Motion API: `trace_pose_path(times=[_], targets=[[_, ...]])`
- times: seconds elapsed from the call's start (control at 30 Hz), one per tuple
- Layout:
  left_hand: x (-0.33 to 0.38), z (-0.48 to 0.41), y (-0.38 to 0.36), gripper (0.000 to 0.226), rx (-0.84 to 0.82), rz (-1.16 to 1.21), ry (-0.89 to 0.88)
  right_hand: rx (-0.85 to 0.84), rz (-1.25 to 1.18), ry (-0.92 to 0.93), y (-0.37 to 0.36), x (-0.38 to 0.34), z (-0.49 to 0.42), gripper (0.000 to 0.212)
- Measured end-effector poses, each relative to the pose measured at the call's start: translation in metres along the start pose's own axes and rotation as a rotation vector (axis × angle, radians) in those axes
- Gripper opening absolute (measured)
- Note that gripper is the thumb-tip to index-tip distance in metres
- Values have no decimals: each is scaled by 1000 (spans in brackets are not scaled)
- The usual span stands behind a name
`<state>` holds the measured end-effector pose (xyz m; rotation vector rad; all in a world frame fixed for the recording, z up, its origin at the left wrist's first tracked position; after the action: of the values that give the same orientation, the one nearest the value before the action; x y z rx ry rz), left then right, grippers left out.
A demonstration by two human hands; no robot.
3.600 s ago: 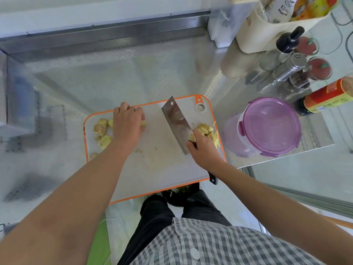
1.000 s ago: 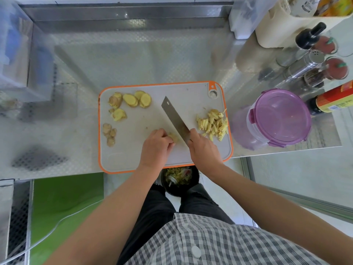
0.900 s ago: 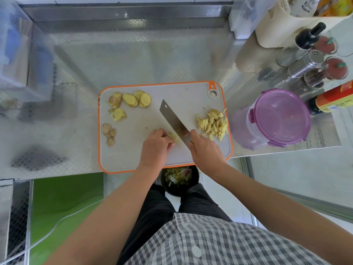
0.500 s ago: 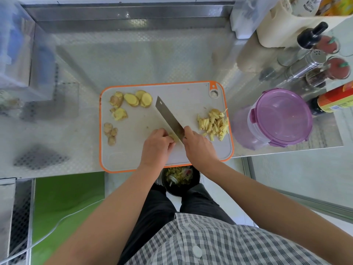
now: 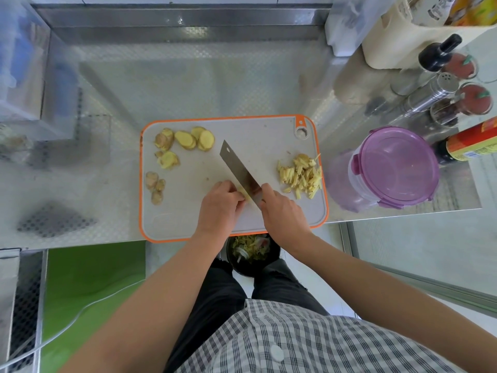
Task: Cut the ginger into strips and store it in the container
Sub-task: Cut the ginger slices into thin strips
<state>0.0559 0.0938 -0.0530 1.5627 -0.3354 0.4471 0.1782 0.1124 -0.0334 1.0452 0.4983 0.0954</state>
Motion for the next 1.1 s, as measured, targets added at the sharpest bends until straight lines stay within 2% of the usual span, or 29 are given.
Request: trace_pose_path(times=[0.3, 0.5, 0.7, 0.83, 0.97, 1.1], targets=[[-1, 1, -2, 9, -4, 2, 11, -26, 74, -5, -8, -2, -7, 15], [1, 2, 0, 10, 3, -15, -3, 16, -27, 6, -1, -3, -7, 13], [1, 2, 0, 8, 31, -10, -6, -45, 63, 8, -6, -4, -4, 20], [1, 3, 0, 9, 34, -21, -11, -18, 76, 7, -10, -9, -12, 15], [0, 2, 0, 12, 50, -26, -12, 12, -25, 14, -4, -5, -9, 7], [-5, 1, 3, 9, 105, 73, 140, -8, -5, 27, 1, -1, 0, 19]])
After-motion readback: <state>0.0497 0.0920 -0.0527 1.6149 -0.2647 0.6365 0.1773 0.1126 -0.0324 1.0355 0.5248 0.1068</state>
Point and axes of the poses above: each hand's wrist, its own z-axis away from the middle knuckle, its own y-axis out of the back of the hand, x = y × z, the point moved 7 cm from there along -z, towards the middle knuckle
